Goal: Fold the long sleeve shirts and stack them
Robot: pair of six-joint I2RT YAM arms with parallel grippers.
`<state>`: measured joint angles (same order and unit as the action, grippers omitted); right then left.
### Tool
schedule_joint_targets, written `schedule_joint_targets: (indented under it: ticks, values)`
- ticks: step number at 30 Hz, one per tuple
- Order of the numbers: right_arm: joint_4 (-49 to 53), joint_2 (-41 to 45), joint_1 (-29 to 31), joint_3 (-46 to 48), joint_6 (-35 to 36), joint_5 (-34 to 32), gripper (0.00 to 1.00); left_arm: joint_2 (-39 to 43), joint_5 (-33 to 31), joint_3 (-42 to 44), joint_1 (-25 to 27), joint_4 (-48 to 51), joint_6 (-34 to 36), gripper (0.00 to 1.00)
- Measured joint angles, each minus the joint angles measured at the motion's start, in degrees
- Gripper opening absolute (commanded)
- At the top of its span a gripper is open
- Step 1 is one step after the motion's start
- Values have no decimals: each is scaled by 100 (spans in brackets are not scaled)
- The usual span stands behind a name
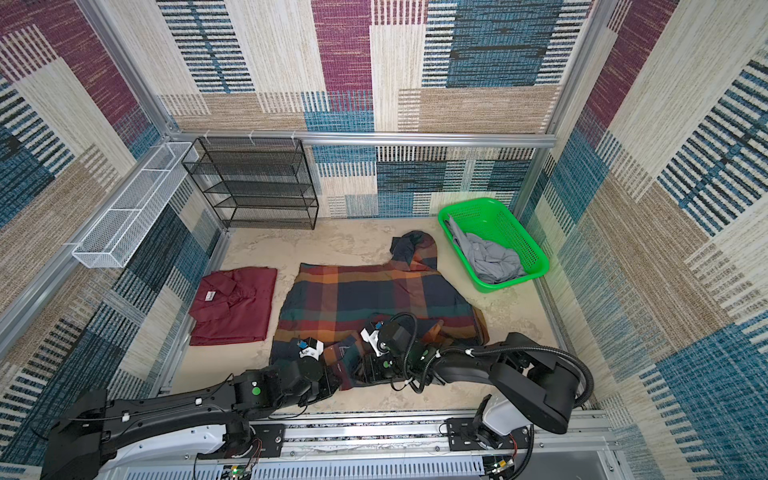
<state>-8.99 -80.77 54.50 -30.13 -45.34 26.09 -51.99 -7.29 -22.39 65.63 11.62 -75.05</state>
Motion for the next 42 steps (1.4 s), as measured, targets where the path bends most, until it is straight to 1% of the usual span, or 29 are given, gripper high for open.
schedule_joint_targets:
  ticks: [1, 4, 7, 9, 12, 17, 21, 25, 28, 31, 36, 39, 42]
  values:
    - [229, 243, -35, -133, 79, -129, 72, 219, -42, -136, -96, 195, 79, 0]
    - [789, 1023, -326, -479, 293, -586, 82, 815, -153, -590, -498, 761, 374, 0]
    - [1377, 1698, -752, -754, 507, -946, 88, 1237, -131, -1084, -1117, 1255, 734, 0]
    - [1792, 2109, -1071, -949, 669, -1191, 89, 1294, -28, -1521, -1567, 1541, 1043, 0]
    - [2251, 2505, -1491, -1073, 815, -1443, 88, 940, 299, -2319, -1996, 1786, 1543, 0]
    - [2835, 2662, -2074, -780, 850, -1622, 85, -66, 852, -3952, -2601, 1976, 2413, 0]
    - [3032, 2865, -2159, -251, 610, -1602, 82, -763, 1381, -5285, -3025, 1982, 3126, 0]
    - [3060, 3200, -2199, 337, 181, -1617, 80, -1215, 1867, -6284, -3368, 1904, 3692, 0]
    - [2970, 3436, -2197, 721, -136, -1617, 78, -1495, 2208, -6867, -3532, 1762, 3998, 0]
    - [2986, 3646, -2199, 763, -348, -1729, 79, -1718, 2542, -7184, -3585, 1648, 4159, 0]
    - [3093, 4332, -2201, 339, -293, -2306, 82, -1814, 3010, -7187, -3600, 1408, 4247, 0]
    - [3220, 4277, -2201, 15, -76, -2651, 83, -1764, 3237, -6975, -3600, 1128, 4328, 0]
    - [3357, 4030, -2201, -133, 136, -2721, 83, -1626, 3440, -6625, -3600, 973, 4546, 0]
